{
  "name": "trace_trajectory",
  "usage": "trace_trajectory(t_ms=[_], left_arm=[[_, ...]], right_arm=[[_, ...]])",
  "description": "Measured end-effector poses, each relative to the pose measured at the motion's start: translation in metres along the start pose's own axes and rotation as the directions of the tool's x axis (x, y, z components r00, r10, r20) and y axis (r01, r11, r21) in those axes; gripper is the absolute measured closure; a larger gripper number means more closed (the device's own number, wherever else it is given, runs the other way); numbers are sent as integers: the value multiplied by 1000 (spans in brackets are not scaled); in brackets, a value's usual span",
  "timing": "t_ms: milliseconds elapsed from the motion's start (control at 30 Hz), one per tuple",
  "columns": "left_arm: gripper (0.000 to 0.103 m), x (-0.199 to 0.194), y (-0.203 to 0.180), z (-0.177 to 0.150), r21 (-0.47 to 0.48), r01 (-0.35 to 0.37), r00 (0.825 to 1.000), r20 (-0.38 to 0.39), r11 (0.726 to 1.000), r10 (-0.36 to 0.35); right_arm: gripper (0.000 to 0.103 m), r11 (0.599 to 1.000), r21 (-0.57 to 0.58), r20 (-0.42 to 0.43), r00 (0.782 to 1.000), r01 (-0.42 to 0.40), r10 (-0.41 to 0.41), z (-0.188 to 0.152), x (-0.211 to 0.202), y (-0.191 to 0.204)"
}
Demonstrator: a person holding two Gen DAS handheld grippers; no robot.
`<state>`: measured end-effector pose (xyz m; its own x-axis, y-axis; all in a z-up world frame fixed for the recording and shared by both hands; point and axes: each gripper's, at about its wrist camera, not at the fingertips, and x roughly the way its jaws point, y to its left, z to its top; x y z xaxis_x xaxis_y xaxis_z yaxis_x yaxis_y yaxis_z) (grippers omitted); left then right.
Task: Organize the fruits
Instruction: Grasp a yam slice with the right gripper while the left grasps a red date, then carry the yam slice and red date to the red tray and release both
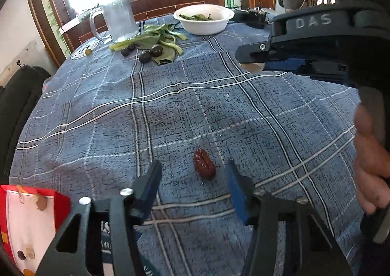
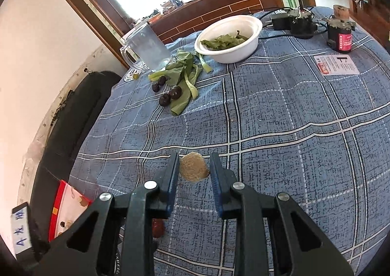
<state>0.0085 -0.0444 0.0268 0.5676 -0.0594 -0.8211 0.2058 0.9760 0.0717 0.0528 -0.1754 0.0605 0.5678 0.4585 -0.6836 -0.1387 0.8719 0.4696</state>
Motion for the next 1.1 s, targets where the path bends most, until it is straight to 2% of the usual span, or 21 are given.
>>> trace_trajectory(t_ms=[67,133,200,300,433,567,733,867,967,1100], left_arm=[[66,4,0,1,-9,13,1000,-10,1000,-13],[68,9,-2,2,-11,19,1000,-22,1000,-20],[78,14,-4,2,-11,36,999,-37,999,-36],[87,13,-8,1,-1,52,998,-26,999,-52],[88,13,-7,2,-13,69,997,-21,998,-70],[88,7,-3,1,-28,51,999,1,998,-51],[88,-29,7,-5,-45,27,997,80,999,-24],[88,-71,25,-17,-81,17,987,158,997,-3],[88,-108,47,-36,-108,-29,975,215,994,52],[88,-154,96,-75,-192,-125,948,267,973,175]], right_arm=[[76,1000,4,-5,1000,-4,4,0,2,0],[76,1000,6,-11,1000,-12,12,-1,2,0],[76,1000,4,-14,1000,-15,15,-1,3,1],[76,1000,4,-18,1000,-19,19,-2,4,1],[76,1000,-4,-22,999,-23,23,-3,5,4],[76,999,-19,-21,999,-34,33,-4,4,10],[76,997,-56,-11,998,-61,61,-8,0,24],[76,990,-95,-9,994,-109,109,-15,-4,42],[76,976,-148,-2,987,-159,161,-25,-9,64],[75,947,-213,-28,970,-242,242,-43,-16,97]])
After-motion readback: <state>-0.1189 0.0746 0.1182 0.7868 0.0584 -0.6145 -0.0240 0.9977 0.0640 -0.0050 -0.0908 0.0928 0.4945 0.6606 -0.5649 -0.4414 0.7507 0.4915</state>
